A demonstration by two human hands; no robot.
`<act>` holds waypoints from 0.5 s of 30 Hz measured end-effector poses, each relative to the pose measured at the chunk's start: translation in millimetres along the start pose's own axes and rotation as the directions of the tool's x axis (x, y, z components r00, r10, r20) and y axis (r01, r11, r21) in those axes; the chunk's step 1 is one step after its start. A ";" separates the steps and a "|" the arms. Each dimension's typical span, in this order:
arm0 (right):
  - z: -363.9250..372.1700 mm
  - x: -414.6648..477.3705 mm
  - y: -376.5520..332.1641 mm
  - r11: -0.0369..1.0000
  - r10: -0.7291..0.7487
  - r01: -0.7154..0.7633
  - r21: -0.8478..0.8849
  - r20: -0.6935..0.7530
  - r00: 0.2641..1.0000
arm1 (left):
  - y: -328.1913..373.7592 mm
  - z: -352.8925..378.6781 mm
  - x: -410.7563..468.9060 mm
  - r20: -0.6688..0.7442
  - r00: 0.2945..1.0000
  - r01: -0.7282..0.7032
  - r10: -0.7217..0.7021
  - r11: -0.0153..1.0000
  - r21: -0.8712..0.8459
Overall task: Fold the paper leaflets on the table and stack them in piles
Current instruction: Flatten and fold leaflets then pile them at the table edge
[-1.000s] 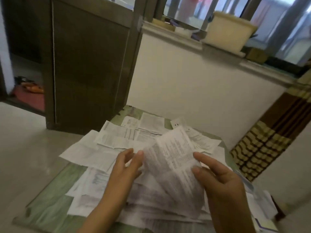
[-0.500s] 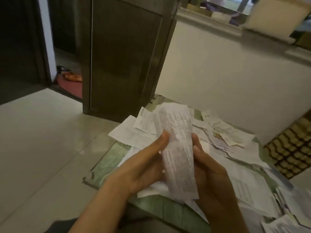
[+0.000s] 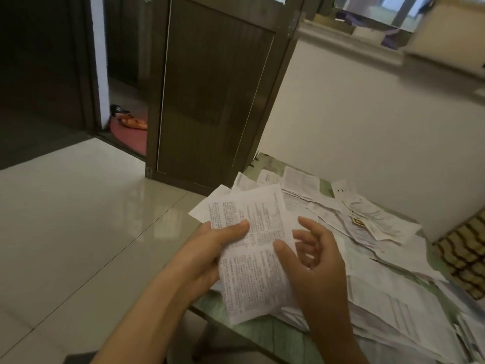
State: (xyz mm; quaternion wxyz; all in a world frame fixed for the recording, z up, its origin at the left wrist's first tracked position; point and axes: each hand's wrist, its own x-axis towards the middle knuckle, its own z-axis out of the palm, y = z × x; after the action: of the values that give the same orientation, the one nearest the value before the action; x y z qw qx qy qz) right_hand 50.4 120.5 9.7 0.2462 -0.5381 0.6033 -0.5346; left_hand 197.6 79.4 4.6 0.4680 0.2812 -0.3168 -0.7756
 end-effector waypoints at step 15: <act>-22.0 31.3 -2.4 0.948 0.281 -0.290 0.134 0.078 0.956 | -6.7 6.7 9.7 -0.065 0.986 -0.102 0.151 0.872 0.478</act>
State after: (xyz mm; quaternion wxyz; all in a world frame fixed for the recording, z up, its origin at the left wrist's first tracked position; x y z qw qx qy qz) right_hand 22.7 100.7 27.3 0.3765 -0.4410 0.6273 -0.5199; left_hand 185.1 74.5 2.5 0.4505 0.4042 -0.4901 -0.6273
